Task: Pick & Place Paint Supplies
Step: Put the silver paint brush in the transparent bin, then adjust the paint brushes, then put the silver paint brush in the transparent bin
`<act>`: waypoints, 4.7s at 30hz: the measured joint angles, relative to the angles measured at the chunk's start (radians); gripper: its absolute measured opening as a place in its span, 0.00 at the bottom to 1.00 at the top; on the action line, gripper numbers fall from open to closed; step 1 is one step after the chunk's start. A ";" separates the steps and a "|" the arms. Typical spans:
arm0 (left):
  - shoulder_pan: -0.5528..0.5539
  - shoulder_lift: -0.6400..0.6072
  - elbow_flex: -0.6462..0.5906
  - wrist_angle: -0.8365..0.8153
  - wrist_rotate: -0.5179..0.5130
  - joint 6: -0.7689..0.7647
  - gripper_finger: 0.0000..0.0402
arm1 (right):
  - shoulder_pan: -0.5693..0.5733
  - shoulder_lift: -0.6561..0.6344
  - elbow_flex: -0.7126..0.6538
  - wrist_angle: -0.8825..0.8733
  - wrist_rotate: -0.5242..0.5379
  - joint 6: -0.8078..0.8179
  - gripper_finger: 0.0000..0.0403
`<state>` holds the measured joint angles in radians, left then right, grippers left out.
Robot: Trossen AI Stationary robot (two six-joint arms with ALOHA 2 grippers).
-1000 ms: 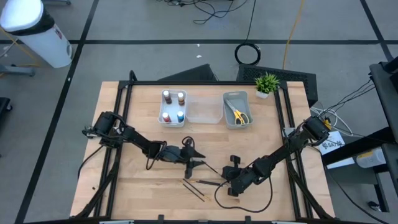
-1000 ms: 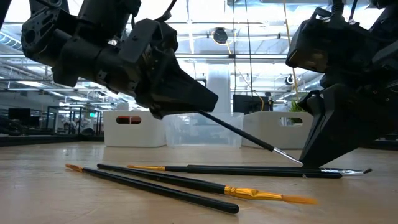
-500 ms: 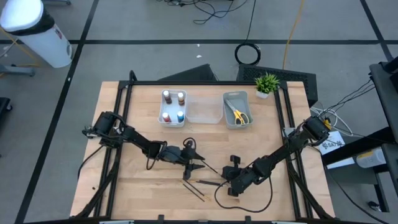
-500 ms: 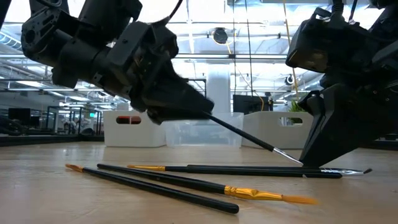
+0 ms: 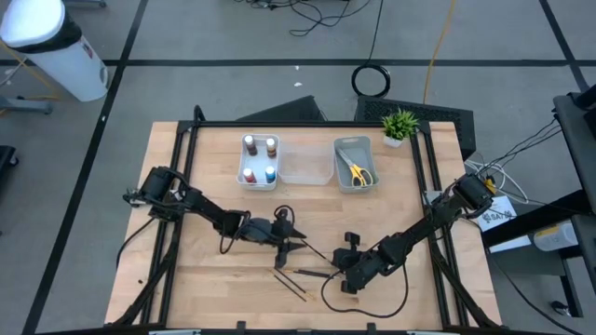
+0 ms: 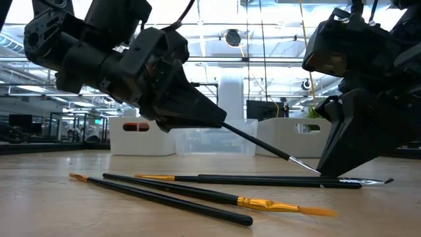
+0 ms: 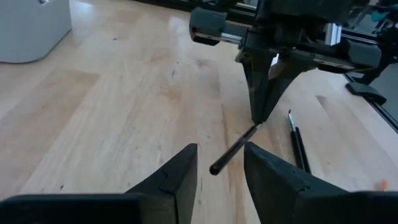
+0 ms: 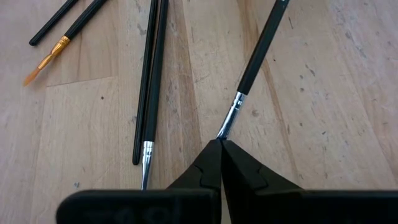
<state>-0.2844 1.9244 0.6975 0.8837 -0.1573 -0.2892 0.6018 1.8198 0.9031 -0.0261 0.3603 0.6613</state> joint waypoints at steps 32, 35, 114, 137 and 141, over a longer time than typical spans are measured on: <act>-0.008 -0.164 -0.001 -0.095 -0.002 0.129 0.04 | 0.000 -0.104 -0.003 0.042 -0.042 -0.099 0.00; -0.003 -0.260 -0.001 -0.168 -0.042 0.191 0.04 | 0.000 -0.139 -0.004 0.033 -0.035 -0.130 0.00; 0.186 -0.510 -0.001 -0.195 0.496 -0.053 0.48 | -0.105 0.440 0.788 -0.392 -0.154 -0.250 0.00; 0.187 -0.510 -0.001 -0.278 0.487 -0.046 0.48 | 0.041 0.232 0.785 -0.794 0.257 -0.106 0.00; 0.187 -0.510 -0.001 -0.284 0.487 -0.046 0.50 | 0.053 0.236 0.785 -1.027 0.355 0.058 0.00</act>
<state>-0.0978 1.4147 0.6968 0.5995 0.3302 -0.3355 0.6552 2.0563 1.6882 -1.0535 0.7151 0.7193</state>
